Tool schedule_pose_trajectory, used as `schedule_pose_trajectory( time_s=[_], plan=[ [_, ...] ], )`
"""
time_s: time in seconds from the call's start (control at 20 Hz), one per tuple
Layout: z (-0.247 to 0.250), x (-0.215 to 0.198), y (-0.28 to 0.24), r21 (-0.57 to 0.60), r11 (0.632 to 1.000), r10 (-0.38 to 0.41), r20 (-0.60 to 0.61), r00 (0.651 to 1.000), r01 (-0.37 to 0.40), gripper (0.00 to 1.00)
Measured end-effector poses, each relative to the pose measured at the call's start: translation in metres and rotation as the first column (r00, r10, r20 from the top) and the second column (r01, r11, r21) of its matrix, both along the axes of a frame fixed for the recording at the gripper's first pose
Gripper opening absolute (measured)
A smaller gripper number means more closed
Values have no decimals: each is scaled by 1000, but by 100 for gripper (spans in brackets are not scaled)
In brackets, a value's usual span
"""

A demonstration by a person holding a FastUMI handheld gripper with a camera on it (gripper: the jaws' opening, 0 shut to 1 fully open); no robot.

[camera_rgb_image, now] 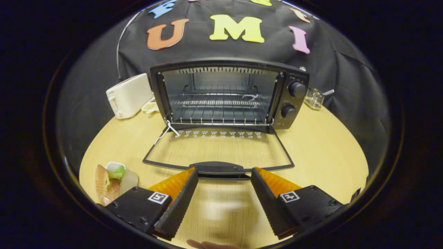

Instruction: Open the toaster oven, put the food inside, and close the toaster oven door.

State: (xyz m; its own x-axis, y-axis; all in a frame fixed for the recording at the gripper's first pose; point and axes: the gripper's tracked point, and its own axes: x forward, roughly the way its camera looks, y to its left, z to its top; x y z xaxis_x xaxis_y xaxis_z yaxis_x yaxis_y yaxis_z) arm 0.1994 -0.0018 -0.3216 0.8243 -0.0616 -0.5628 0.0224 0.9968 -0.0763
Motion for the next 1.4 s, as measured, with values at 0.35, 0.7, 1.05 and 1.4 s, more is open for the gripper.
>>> schedule_pose_trajectory(
  time_s=[0.35,0.7,1.05,1.4],
  plan=[
    [32,-3,23,22,988,153,29,988,-154,100],
    [78,-47,74,153,900,415,-12,910,-408,96],
    [55,-82,122,432,799,535,-191,823,-419,93],
    [28,-92,142,651,705,587,-314,746,-282,78]
  ],
)
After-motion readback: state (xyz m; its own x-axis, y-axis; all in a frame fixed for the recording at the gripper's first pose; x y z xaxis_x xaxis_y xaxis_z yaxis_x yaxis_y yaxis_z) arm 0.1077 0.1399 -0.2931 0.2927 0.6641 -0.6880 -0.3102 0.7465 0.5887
